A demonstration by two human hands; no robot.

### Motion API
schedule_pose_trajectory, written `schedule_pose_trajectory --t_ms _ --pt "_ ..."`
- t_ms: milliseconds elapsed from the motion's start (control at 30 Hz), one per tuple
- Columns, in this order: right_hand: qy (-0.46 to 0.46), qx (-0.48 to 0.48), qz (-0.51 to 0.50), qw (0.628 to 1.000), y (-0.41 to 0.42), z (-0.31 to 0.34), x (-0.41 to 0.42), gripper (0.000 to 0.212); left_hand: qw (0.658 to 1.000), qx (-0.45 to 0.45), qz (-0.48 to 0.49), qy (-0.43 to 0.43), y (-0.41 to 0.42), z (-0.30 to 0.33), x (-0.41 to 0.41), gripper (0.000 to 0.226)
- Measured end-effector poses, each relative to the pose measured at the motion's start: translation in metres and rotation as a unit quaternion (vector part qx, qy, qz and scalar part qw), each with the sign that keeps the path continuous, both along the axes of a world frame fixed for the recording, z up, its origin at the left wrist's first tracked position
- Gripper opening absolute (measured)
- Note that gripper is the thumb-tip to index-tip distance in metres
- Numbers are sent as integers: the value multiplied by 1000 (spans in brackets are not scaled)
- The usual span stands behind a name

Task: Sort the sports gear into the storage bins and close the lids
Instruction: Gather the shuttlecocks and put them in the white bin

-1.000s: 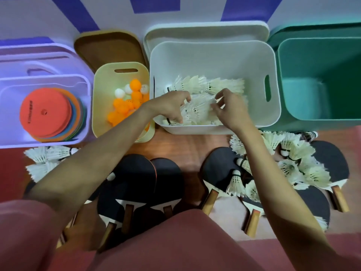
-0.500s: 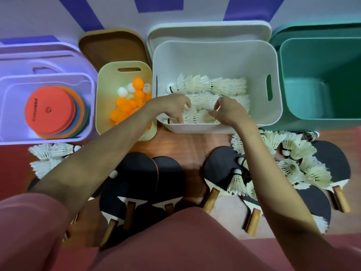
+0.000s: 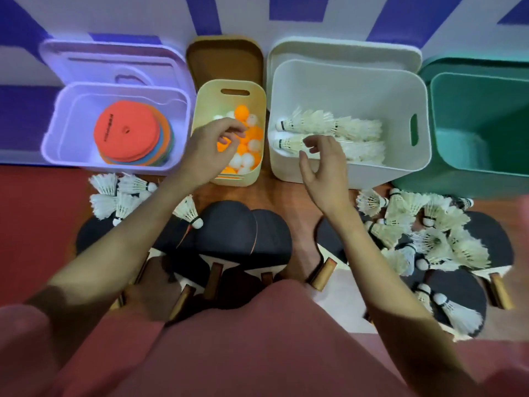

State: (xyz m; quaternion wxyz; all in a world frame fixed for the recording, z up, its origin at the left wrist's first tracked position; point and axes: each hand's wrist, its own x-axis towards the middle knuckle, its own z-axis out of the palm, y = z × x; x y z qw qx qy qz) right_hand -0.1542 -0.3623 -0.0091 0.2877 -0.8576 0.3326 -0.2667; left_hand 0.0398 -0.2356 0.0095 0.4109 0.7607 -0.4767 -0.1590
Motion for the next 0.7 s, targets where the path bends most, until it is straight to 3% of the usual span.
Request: schedule_pose_trajectory --t_ms 167,433,600,700 --pt "23 41 80 996 67 -17 17 20 990 58 124 28 92 -33 29 30" --pt "188 52 202 960 153 -48 78 29 964 168 205 9 199 -77 77 28" --pt "285 83 222 929 183 -71 121 66 946 214 242 2 232 -92 90 43" --pt "309 69 210 925 192 -83 140 69 941 231 248 -4 236 -99 91 51"
